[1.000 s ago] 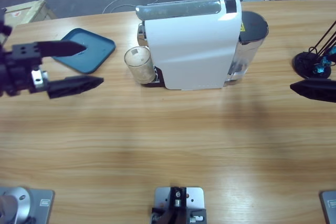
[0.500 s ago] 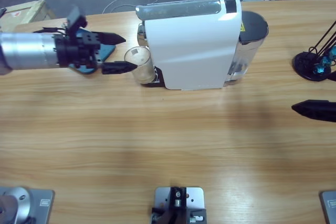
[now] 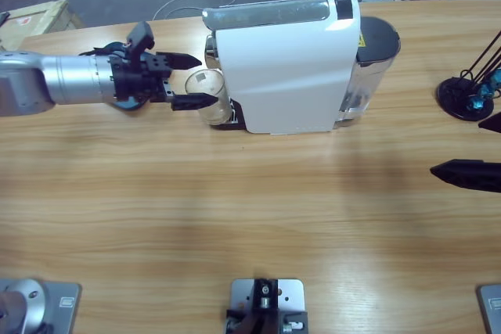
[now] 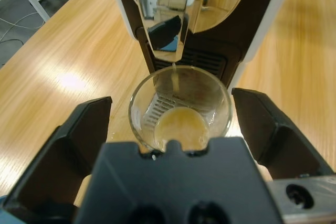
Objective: Pour coffee
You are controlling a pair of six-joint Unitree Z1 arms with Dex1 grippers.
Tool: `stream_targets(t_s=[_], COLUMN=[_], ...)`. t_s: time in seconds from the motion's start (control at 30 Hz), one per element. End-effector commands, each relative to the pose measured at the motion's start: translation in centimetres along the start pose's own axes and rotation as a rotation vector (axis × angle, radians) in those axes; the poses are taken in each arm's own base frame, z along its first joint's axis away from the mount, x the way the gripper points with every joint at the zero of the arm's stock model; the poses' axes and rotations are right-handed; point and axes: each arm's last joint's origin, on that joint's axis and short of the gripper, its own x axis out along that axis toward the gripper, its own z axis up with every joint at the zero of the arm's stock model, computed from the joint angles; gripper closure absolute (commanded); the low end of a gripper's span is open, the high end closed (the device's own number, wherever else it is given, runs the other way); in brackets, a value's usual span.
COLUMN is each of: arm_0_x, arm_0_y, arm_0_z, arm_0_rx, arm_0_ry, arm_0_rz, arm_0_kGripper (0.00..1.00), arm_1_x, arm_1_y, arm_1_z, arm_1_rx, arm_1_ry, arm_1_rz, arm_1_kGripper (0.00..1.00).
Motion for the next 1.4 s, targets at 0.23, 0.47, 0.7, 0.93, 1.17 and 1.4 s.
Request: stream_targets(t_s=[0.23, 0.47, 0.7, 0.93, 1.17, 1.4], arm_0_x=[1.8, 2.0, 2.1, 2.2, 1.4, -2.6], arm_0_y=[-0.8, -1.2, -1.2, -1.3, -1.3, -1.0], arm_0_z=[-2.0, -2.0, -2.1, -2.0, -2.2, -1.2], arm_0_rx=[-0.039, -0.031, -0.032, -0.027, -0.057, -0.111], arm_0_ry=[0.045, 0.062, 0.080, 0.078, 0.076, 0.033], arm_0_rz=[-0.045, -0.027, -0.004, -0.009, -0.002, 0.094], arm_0_kGripper=[0.005, 0.000, 0.091, 0.715, 1.000, 1.000], arm_1_x=[1.8, 2.1, 2.1, 1.9, 0.5, -5.5], arm_1_y=[0.4, 0.5, 0.4, 0.4, 0.1, -1.1], arm_1_z=[0.2, 0.2, 0.2, 0.1, -0.2, -3.2], arm_1_rx=[-0.022, -0.023, -0.023, -0.022, -0.020, -0.004], arm_1_ry=[0.046, 0.050, 0.050, 0.045, 0.012, -0.129], arm_1_rz=[0.012, 0.015, 0.015, 0.014, 0.003, -0.008], arm_1_kGripper=[0.000, 0.000, 0.000, 0.000, 0.000, 0.000])
